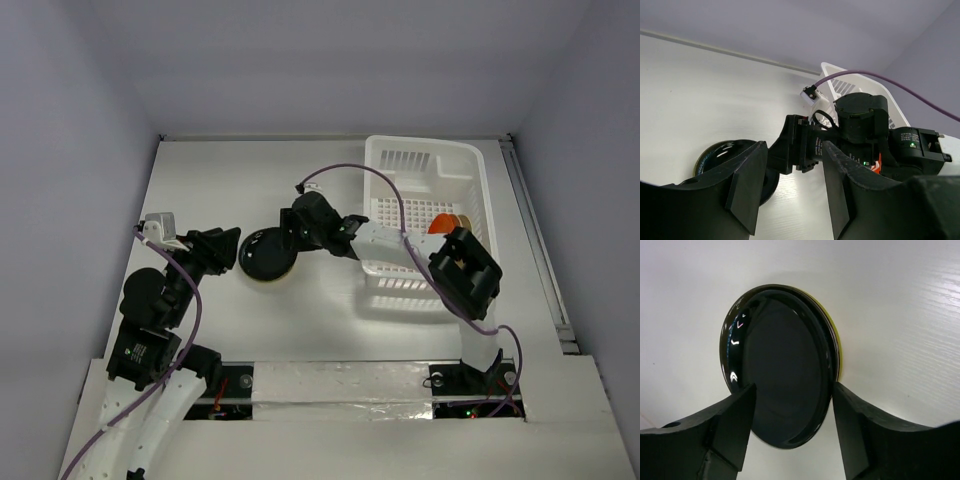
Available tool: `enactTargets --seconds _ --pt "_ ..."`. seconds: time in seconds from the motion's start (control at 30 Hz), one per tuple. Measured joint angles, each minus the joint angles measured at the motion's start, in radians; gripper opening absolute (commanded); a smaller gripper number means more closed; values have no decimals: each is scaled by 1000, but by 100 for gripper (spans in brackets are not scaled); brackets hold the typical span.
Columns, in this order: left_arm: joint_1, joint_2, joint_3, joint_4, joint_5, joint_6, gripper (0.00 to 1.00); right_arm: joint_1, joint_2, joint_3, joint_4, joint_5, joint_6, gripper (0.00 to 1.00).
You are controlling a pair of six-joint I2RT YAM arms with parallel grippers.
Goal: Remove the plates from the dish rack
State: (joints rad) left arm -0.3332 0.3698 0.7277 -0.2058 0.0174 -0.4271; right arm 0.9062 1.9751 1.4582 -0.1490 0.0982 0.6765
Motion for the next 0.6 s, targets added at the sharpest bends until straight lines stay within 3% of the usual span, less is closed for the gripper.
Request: enactTargets --seconds 0.1,0.2,0.23,0.27,0.33,0.37,0.4,0.53,0.6 --pt "0 0 0 0 0 0 44 -2 -6 -2 -7 16 -6 78" --pt "0 0 0 0 0 0 44 -2 -46 -19 -18 37 -19 76" --pt "0 0 0 0 0 0 44 -2 -69 -30 -27 45 -24 72" --pt "0 0 0 0 0 0 44 -1 -97 -39 -40 58 -31 58" --pt "0 0 0 0 0 0 44 2 -166 -58 -70 102 -50 39" --pt "0 0 0 0 0 0 43 3 -205 -65 -83 128 -56 15" --pt "0 0 0 0 0 0 42 5 -249 -73 -98 162 -71 5" --pt "0 -2 0 0 1 0 33 6 -454 -97 -201 346 -99 0" --pt "0 -3 0 0 1 0 22 -2 -549 -100 -296 458 -101 0"
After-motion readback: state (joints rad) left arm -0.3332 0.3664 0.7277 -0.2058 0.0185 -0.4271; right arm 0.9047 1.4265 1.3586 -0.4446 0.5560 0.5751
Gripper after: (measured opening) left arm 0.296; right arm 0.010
